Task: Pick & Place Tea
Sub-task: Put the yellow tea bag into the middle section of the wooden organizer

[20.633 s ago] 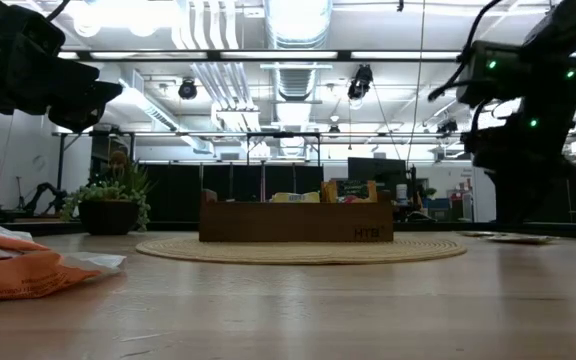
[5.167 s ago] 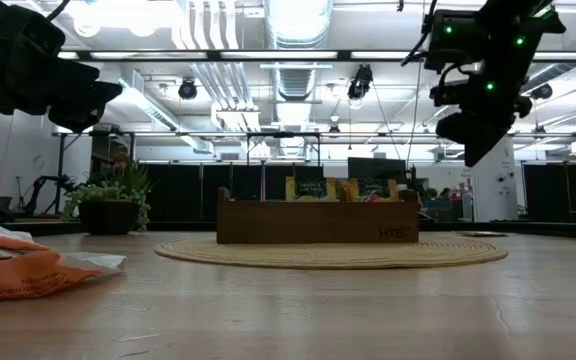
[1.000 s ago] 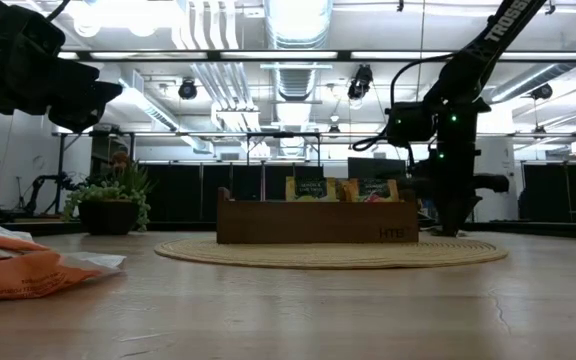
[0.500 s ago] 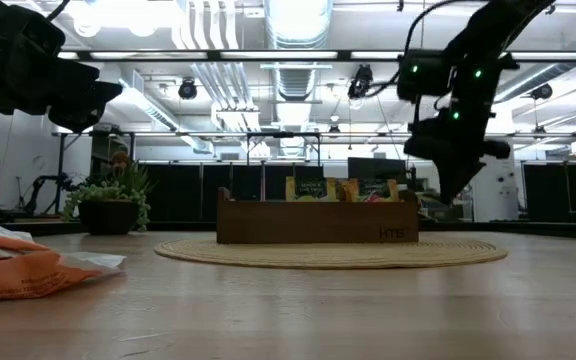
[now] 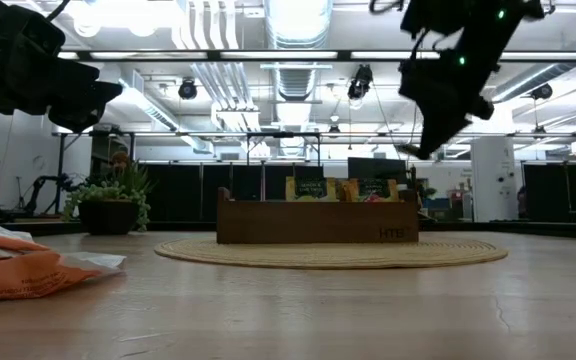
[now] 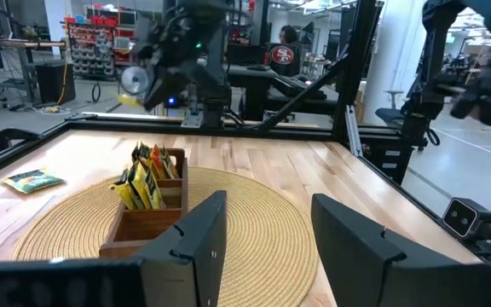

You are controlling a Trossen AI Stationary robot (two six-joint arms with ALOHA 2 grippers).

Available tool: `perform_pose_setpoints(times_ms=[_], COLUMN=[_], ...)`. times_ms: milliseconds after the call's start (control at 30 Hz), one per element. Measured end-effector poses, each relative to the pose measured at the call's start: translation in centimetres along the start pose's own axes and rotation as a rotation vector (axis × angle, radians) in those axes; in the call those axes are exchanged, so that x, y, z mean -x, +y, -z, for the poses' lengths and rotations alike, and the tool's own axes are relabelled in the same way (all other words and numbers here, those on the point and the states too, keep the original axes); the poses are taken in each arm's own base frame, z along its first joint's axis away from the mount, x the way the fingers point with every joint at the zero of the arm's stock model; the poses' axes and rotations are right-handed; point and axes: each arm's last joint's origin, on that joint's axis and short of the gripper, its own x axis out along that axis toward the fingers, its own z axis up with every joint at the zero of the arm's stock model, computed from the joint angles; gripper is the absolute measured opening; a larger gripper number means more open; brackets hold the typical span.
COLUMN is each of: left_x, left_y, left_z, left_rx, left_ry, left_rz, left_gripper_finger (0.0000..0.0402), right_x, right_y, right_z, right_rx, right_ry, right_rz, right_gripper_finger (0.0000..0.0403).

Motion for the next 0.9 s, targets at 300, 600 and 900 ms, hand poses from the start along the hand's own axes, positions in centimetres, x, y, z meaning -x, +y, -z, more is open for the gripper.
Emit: perform_pose_setpoints(times_ms=[300,600,900], left_x=[0.0,0.0,0.0], left_y=[0.0,0.0,0.0], left_z=[0.0,0.0,0.0], left_rx=[0.000,0.000,0.000], left_ry=[0.000,0.000,0.002], left_rz=[0.000,0.000,0.000], left_gripper_finger=[0.0167,0.0167,0.0167], right_x=[4.0,5.5,3.1], right_y=[4.3,8.3,15.2], right_z=[2.1,4.2,2.9], right_rx=[0.171,0.260,0.466], right_ry=[-0.138,-0.166,-0.143], right_rz=[-0.110,-0.147,-0.012], right_gripper_finger=[0.0008,0.0008,0.0008])
